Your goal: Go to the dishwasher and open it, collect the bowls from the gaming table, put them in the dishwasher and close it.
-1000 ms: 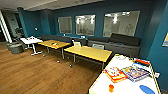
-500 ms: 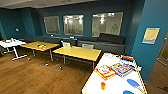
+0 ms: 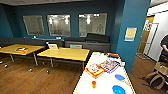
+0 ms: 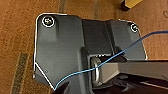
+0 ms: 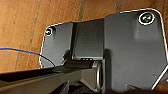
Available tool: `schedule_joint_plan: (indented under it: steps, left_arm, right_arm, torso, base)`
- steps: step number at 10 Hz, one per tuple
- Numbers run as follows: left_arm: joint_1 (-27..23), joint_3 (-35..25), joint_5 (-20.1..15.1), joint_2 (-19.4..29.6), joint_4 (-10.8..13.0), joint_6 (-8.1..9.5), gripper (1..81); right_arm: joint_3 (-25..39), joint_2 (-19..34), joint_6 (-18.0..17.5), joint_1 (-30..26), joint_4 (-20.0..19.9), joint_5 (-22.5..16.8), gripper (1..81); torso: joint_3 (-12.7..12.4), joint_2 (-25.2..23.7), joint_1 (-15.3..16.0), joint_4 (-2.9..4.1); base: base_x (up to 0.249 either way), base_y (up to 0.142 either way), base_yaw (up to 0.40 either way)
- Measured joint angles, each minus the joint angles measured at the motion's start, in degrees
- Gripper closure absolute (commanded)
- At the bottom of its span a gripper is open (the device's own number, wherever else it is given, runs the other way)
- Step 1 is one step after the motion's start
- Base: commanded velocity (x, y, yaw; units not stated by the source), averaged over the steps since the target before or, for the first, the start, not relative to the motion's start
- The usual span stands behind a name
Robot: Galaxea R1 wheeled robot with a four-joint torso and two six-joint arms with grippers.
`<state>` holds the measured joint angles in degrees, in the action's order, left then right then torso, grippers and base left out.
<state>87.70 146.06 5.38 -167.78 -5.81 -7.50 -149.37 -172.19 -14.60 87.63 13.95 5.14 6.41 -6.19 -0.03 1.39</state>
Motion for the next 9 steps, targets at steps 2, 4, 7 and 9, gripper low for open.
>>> schedule_joint_plan:
  steps: [2, 4, 7, 9]
  left_arm:
    - [0.0, 0.0, 0.0, 0.0, 0.0, 0.0, 1.0]
    - [0.1, 0.0, 0.0, 0.1, 0.0, 0.01, 1.0]
    - [0.1, 0.0, 0.0, 0.2, 0.0, 0.01, 1.0]
    - [0.0, 0.0, -0.1, 0.2, 0.0, 0.01, 1.0]
  right_arm:
    - [0.0, 0.0, 0.0, 0.0, 0.0, 0.0, 1.0]
    - [0.0, 0.0, 0.0, 0.0, 0.0, 0.0, 1.0]
    - [0.0, 0.0, 0.0, 0.0, 0.0, 0.0, 1.0]
    - [0.0, -0.1, 0.0, 0.2, 0.0, 0.0, 1.0]
  torso:
    - [0.0, 0.0, 0.0, 0.0]
    - [0.0, 0.0, 0.0, 0.0]
    - [0.0, 0.0, 0.0, 0.0]
    - [0.0, 0.0, 0.0, 0.0]
  base:
    - [0.0, 0.0, -0.362]
    - [0.0, 0.0, -0.363]
    - [0.0, -0.041, -0.242]
    - [0.0, -0.039, 0.0]
